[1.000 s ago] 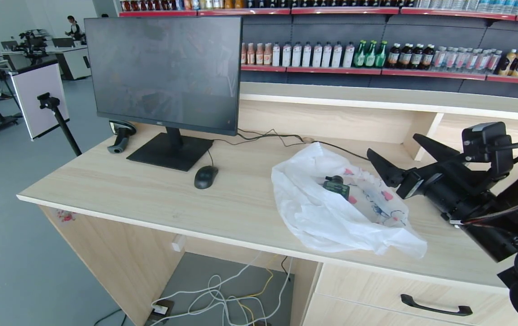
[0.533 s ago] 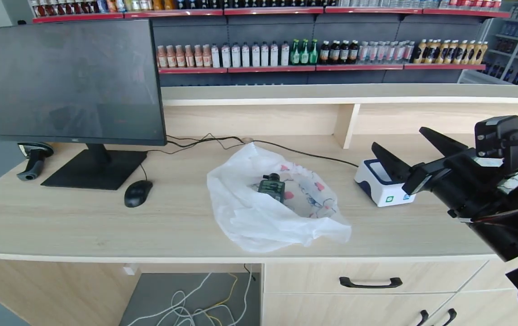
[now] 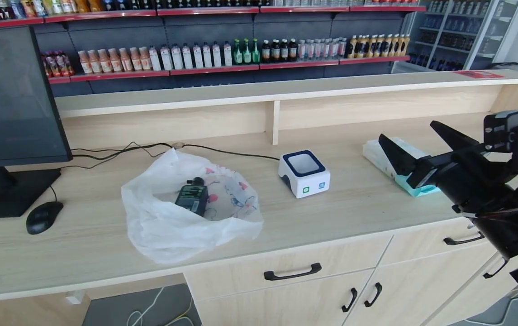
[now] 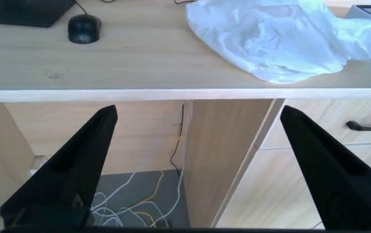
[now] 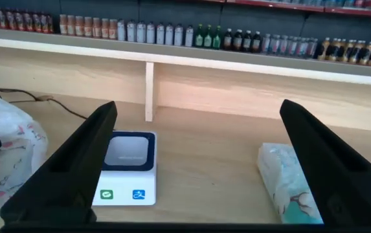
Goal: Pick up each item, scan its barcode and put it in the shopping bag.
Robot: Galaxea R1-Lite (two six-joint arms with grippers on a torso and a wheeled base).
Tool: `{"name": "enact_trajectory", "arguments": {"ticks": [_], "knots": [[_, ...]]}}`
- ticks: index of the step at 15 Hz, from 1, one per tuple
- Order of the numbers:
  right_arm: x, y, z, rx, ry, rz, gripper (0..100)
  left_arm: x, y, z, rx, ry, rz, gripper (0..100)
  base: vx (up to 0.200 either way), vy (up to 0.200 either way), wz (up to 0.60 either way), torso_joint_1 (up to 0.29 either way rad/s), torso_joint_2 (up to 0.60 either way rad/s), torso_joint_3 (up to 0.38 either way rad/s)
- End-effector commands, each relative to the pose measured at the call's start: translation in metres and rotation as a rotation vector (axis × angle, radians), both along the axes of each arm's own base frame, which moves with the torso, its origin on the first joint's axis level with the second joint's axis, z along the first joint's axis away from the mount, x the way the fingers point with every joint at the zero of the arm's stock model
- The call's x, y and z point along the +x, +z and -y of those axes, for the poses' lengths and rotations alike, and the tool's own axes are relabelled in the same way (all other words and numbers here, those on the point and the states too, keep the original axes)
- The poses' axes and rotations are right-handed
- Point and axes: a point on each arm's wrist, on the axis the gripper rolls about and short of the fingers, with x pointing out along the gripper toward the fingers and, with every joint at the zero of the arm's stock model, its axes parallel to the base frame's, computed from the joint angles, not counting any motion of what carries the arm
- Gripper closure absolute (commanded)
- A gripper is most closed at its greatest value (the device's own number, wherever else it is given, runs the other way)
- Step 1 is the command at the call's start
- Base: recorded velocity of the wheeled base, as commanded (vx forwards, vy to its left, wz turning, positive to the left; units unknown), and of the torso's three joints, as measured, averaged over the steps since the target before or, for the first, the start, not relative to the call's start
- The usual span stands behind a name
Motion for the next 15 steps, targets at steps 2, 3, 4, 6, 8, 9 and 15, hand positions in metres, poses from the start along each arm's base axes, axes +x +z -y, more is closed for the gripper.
{"name": "enact_trajectory", "arguments": {"ticks": [2, 3, 4, 6, 8, 9, 15], "knots": [[0.001, -0.004, 0.0, -0.003, -0.002, -0.017, 0, 0.0, 0.0, 0.0, -0.001, 0.0, 0.002, 0, 0.0, -0.2, 0.0, 0.0, 0.0, 0.0], [0.001, -0.006, 0.0, -0.002, -0.008, -0.024, 0, 0.0, 0.0, 0.0, -0.001, 0.0, 0.002, 0, 0.0, -0.2, 0.0, 0.002, 0.0, 0.002], [0.002, -0.007, 0.0, 0.0, -0.015, -0.029, 0, 0.0, 0.0, 0.0, -0.002, 0.0, 0.002, 0, 0.0, -0.2, 0.0, 0.002, 0.0, -0.002], [0.003, -0.008, 0.0, 0.0, -0.016, -0.034, 0, 0.0, 0.0, 0.0, -0.004, 0.0, 0.0, 0, 0.0, -0.2, 0.3, 0.0, 0.0, 0.002], [0.003, -0.009, 0.0, -0.001, -0.017, -0.036, 0, 0.0, 0.0, 0.0, -0.004, 0.0, 0.002, 0, 0.0, -0.2, 0.6, 0.002, 0.0, 0.005], [0.003, -0.009, 0.0, 0.0, -0.017, -0.037, 0, 0.0, 0.0, 0.0, -0.004, 0.001, 0.002, 0, 0.0, -0.2, 0.6, -0.002, 0.01, 0.002], [0.005, -0.011, 0.015, -0.003, -0.076, -0.044, 0, 0.0, 0.0, 0.0, -0.004, 0.001, 0.002, 0, 0.0, -0.2, 0.0, 0.001, 0.0, 0.002]]}}
